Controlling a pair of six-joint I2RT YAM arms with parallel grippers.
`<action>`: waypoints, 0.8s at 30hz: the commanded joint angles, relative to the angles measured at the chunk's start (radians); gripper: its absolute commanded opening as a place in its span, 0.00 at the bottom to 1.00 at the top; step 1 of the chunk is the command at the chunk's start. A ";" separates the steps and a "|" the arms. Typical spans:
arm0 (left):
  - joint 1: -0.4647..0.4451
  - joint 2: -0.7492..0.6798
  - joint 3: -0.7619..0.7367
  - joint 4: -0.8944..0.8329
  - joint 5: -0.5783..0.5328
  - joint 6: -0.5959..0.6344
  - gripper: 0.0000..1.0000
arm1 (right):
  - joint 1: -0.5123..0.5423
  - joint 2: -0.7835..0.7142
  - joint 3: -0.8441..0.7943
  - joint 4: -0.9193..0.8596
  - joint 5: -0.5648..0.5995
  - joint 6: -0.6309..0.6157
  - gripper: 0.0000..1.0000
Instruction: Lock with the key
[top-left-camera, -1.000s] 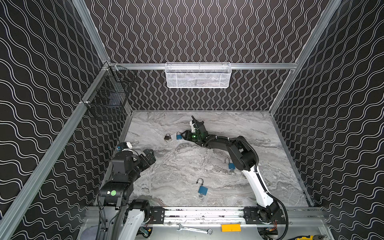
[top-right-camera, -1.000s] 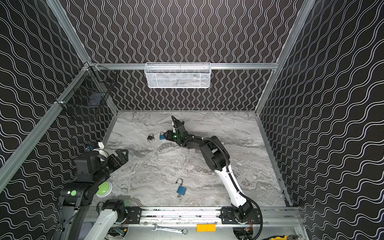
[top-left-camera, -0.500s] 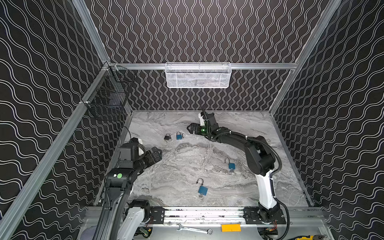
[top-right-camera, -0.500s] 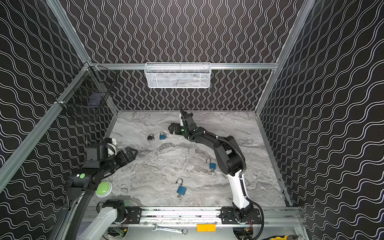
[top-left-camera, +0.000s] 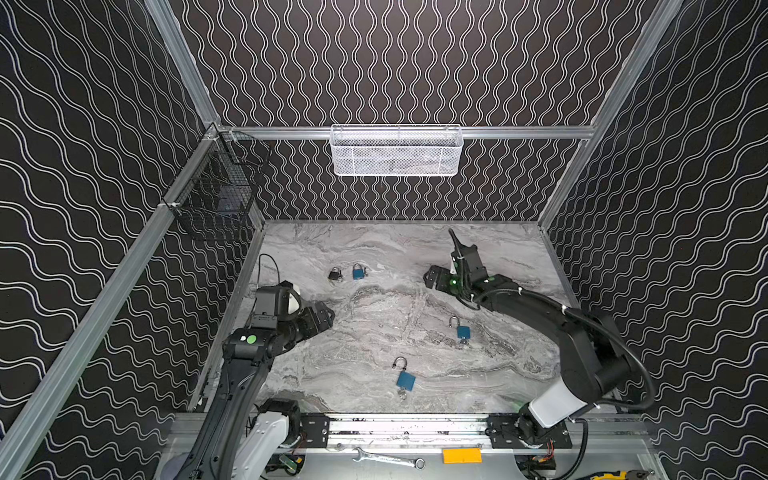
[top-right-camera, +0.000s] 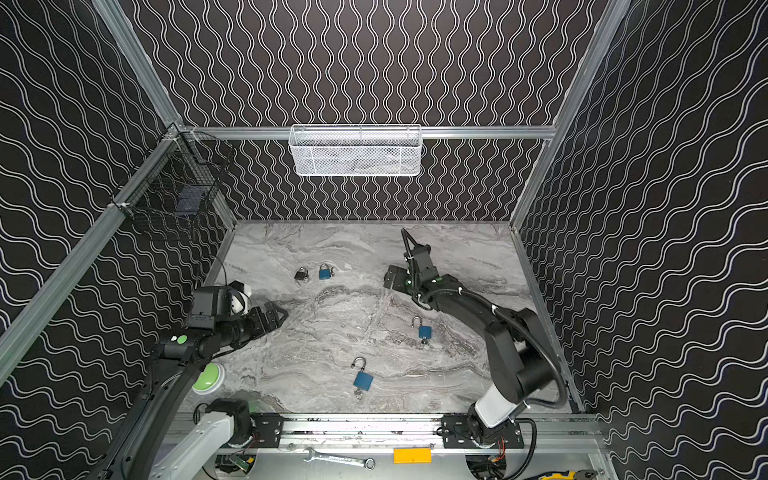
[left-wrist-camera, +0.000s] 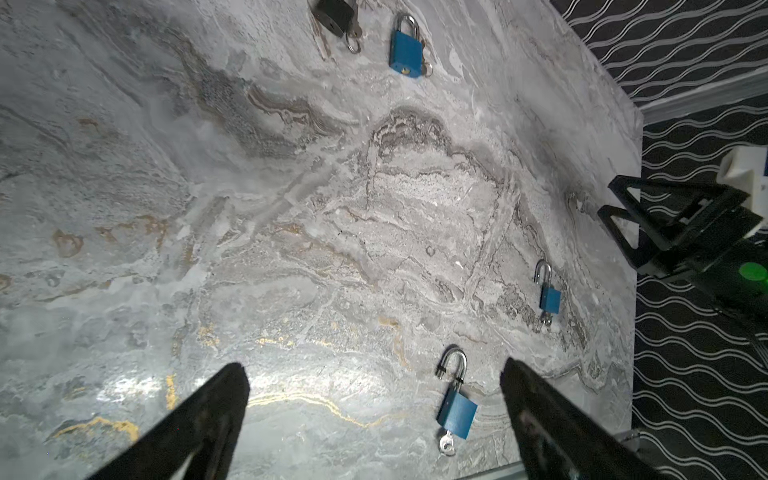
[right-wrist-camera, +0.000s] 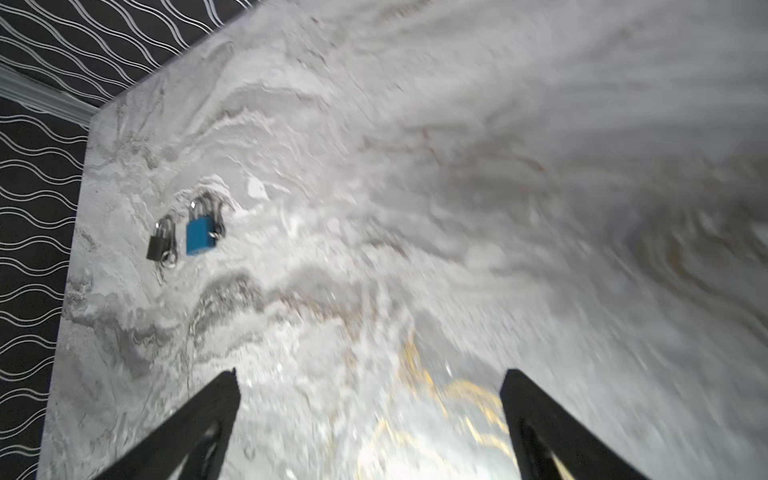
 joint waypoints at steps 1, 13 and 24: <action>-0.067 0.022 -0.007 0.051 -0.051 -0.012 0.99 | -0.015 -0.069 -0.079 -0.026 0.023 0.038 1.00; -0.481 0.265 0.073 0.160 -0.244 -0.144 0.99 | -0.026 -0.315 -0.320 -0.068 0.021 0.106 1.00; -0.817 0.560 0.198 0.137 -0.368 -0.196 0.96 | -0.027 -0.529 -0.411 -0.192 0.066 0.142 1.00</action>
